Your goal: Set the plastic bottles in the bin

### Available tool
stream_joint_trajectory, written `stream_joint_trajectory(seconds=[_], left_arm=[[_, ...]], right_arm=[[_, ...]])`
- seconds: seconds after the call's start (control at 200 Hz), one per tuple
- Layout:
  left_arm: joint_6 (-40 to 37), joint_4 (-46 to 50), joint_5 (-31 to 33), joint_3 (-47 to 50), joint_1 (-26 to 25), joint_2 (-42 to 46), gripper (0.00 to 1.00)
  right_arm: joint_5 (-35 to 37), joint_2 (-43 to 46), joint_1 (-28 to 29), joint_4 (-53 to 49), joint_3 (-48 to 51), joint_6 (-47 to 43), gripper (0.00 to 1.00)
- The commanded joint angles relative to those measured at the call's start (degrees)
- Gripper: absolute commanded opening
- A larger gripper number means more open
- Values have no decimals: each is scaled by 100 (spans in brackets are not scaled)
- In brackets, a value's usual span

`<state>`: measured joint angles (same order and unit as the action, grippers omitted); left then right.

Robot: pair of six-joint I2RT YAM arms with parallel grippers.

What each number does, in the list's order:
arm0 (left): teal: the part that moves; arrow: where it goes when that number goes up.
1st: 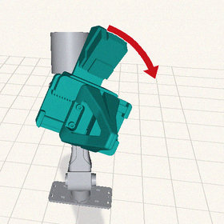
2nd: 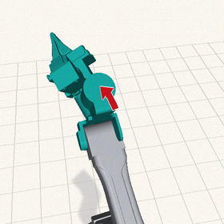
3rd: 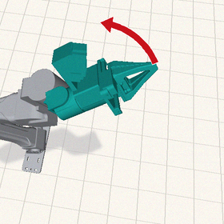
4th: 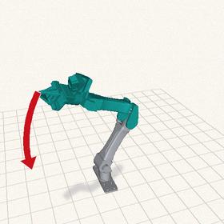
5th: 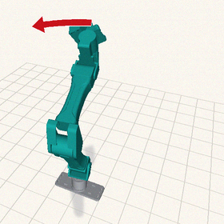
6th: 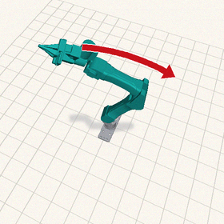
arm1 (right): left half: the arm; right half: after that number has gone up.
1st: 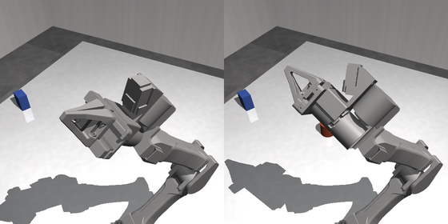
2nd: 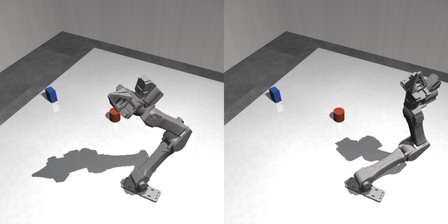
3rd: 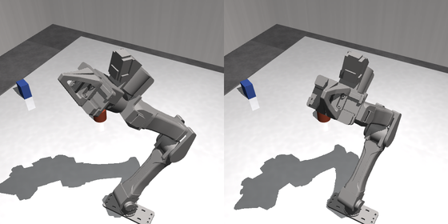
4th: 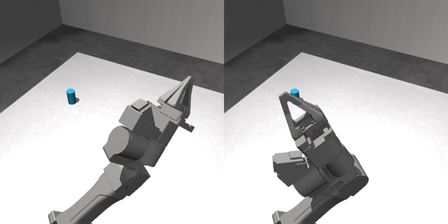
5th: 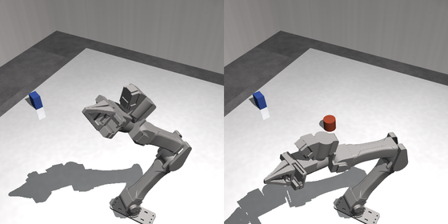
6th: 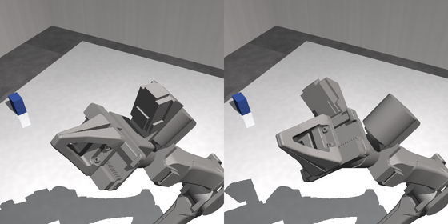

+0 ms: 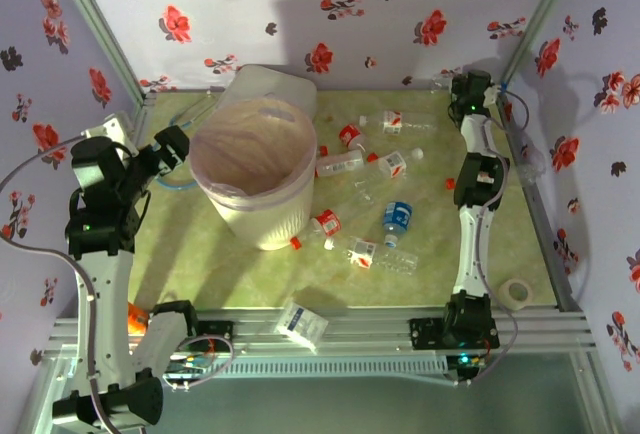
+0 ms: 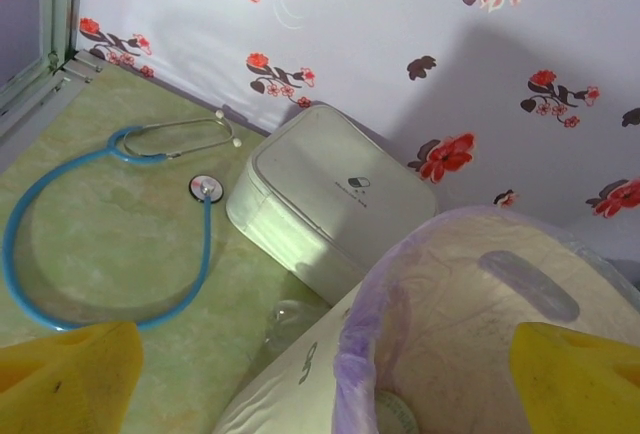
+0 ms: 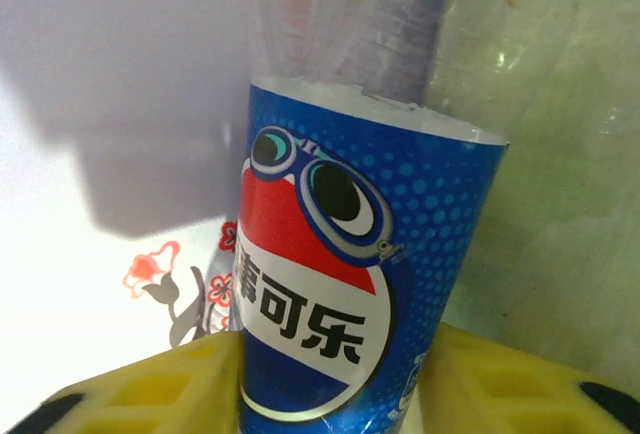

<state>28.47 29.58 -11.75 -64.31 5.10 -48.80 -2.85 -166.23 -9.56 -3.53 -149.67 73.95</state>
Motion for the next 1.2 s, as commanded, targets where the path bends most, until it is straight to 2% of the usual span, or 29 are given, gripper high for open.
stream_joint_trajectory(seconds=[0.0,0.12,0.475,0.545,0.62,0.74,1.02,1.19], left_arm=[[106,-174,112,59,-27,44,95],[118,-181,147,92,-27,54,95],[63,-20,201,94,-30,246,94],[78,54,121,86,-36,282,94],[54,78,-231,77,-36,316,94],[10,210,-719,25,-83,327,93],[-78,537,-735,269,-371,469,92],[-79,581,-687,455,-462,500,92]], right_arm=[[-13,9,-98,-288,156,-91,40],[13,594,-114,-16,897,-314,36],[214,3047,36,1859,4295,-666,34],[325,3535,124,2179,4895,-749,34],[492,4080,227,2333,5474,-954,34],[497,4879,411,2370,6172,-1204,34],[408,6680,977,1826,7408,-1834,33],[281,7789,1632,810,7446,-2746,32]])
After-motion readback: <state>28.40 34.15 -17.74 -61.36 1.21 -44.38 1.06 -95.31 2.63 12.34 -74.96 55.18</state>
